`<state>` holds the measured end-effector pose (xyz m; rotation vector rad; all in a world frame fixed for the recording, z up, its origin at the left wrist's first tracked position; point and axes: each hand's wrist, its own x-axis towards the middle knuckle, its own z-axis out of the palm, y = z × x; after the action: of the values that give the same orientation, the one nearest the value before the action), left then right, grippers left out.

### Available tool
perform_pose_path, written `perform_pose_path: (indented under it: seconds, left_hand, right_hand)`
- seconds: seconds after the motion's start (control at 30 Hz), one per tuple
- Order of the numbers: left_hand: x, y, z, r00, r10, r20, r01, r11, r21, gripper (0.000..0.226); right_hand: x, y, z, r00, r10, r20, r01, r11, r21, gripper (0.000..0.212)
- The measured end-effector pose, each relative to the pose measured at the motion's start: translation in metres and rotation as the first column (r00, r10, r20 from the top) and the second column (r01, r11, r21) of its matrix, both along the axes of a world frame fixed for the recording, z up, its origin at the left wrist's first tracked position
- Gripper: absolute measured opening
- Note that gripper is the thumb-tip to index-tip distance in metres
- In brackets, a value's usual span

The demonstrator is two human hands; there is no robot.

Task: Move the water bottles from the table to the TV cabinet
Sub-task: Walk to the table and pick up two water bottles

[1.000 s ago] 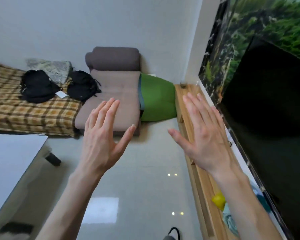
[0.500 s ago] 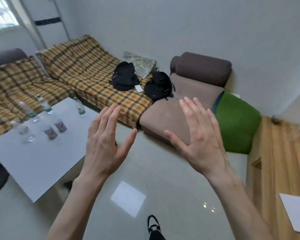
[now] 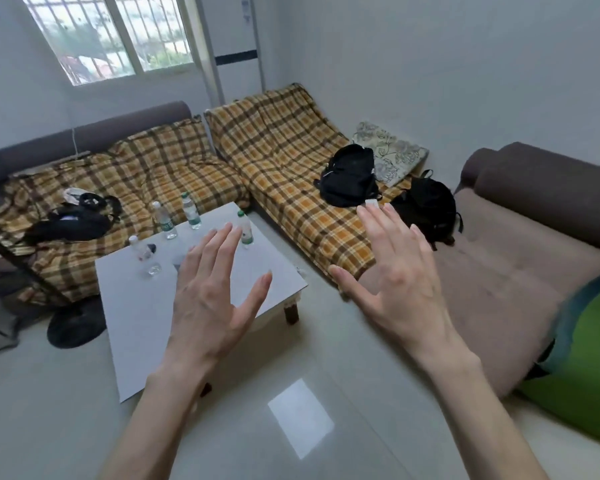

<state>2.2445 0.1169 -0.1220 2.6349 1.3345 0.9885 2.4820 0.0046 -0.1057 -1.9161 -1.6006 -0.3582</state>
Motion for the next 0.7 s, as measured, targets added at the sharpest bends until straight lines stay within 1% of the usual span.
perform_pose_path:
  seconds: [0.13,0.33,0.57,0.7]
  left_hand:
    - [0.002,0.035,-0.001,0.996,0.091,-0.021,-0.091,0.996,-0.014,0.074]
    - [-0.004,0.089,-0.013,0.982,0.188,-0.030,-0.188,0.982,-0.025,0.074]
    - [-0.008,0.170,-0.033,0.966,0.259,-0.019,-0.260,0.965,-0.046,0.075]
    - [-0.006,0.224,-0.039,0.956,0.292,0.021,-0.289,0.954,-0.073,0.075]
  right_hand:
    - [0.013,0.051,-0.001,0.997,0.074,0.002,-0.074,0.997,0.002,0.078]
    - [0.019,0.129,-0.005,0.984,0.179,0.000,-0.178,0.983,-0.041,0.079]
    - [0.018,0.227,-0.014,0.968,0.248,0.028,-0.245,0.966,-0.076,0.079]
    - [0.018,0.288,-0.019,0.957,0.289,0.033,-0.285,0.953,-0.105,0.079]
